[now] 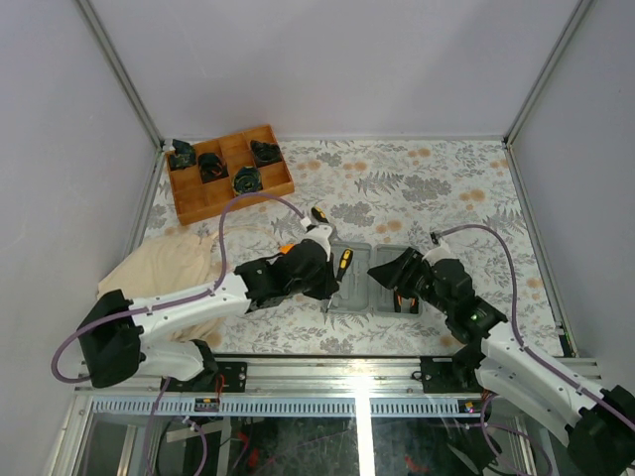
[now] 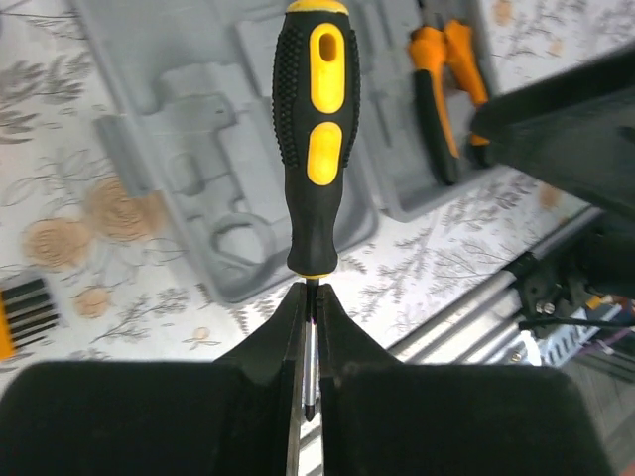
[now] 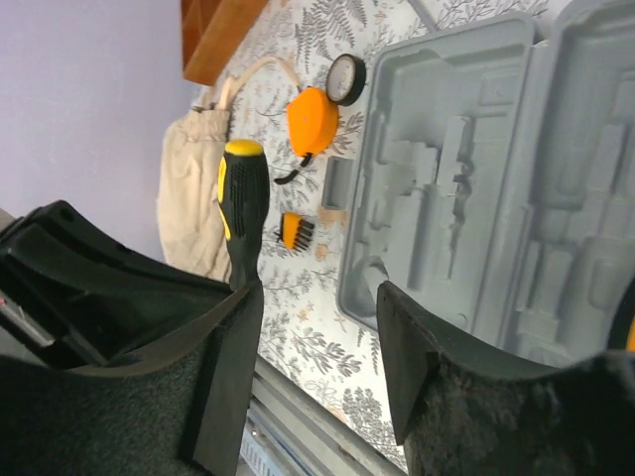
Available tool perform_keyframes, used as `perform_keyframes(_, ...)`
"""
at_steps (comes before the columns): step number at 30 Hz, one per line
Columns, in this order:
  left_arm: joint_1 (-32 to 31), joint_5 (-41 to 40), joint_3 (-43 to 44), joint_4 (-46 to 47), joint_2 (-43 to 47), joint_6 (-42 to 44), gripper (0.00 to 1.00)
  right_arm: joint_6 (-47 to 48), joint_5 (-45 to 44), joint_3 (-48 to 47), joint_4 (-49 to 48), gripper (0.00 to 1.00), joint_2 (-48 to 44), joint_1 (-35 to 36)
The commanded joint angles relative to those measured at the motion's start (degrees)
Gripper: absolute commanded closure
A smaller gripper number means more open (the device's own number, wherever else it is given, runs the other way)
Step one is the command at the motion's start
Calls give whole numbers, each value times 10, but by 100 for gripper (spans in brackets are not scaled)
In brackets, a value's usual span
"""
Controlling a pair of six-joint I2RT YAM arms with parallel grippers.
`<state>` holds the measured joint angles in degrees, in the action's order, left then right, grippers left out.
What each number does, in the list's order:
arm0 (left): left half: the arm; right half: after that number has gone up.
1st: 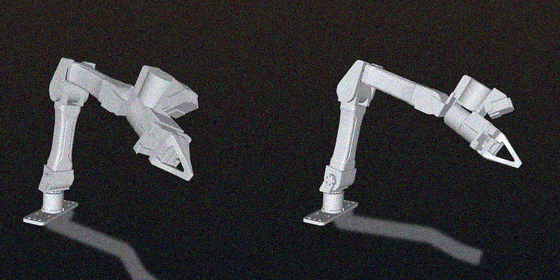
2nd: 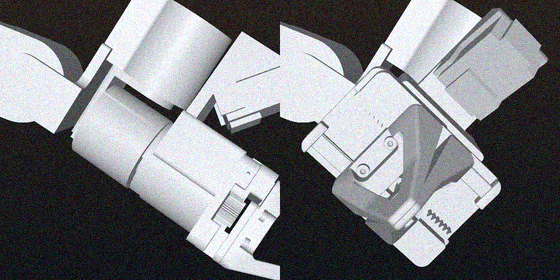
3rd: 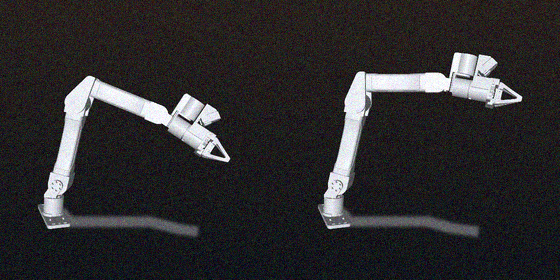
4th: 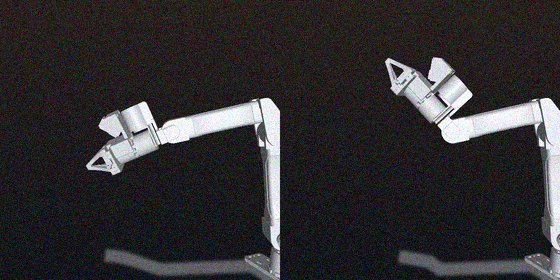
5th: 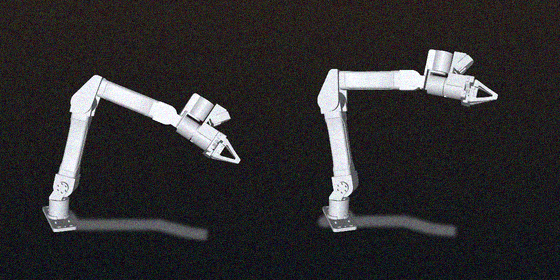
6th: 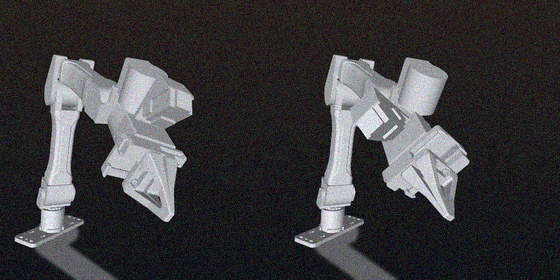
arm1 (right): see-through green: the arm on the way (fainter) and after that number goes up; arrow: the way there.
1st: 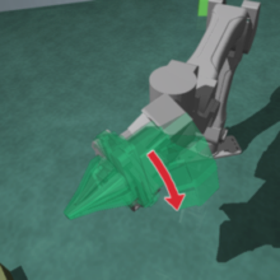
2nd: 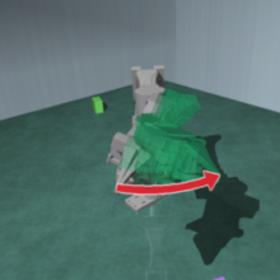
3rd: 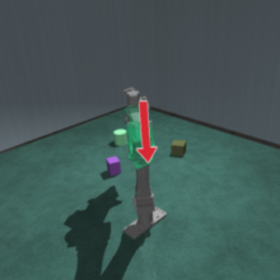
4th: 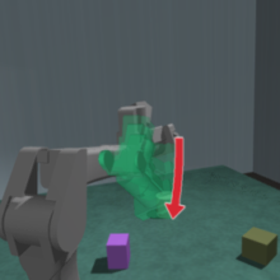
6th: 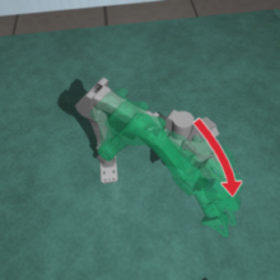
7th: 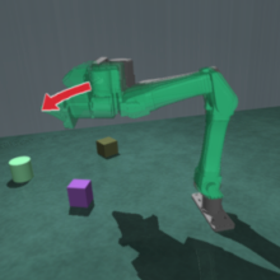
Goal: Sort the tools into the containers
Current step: Pick up the screwdriver from the center of the board.
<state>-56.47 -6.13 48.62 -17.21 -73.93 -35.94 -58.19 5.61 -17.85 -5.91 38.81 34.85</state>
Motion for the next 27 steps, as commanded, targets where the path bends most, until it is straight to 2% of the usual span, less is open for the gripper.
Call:
perform_keyframes(1,-21,23,34,49,-20,-28,100,-54,18,25,-162,42,6,4)
perform_keyframes(17,-56,53,66,67,-56,-37,100,-82,12,65,-211,41,15,4)
perform_keyframes(27,-70,59,55,80,-55,-53,100,-88,21,66,-230,47,30,4)
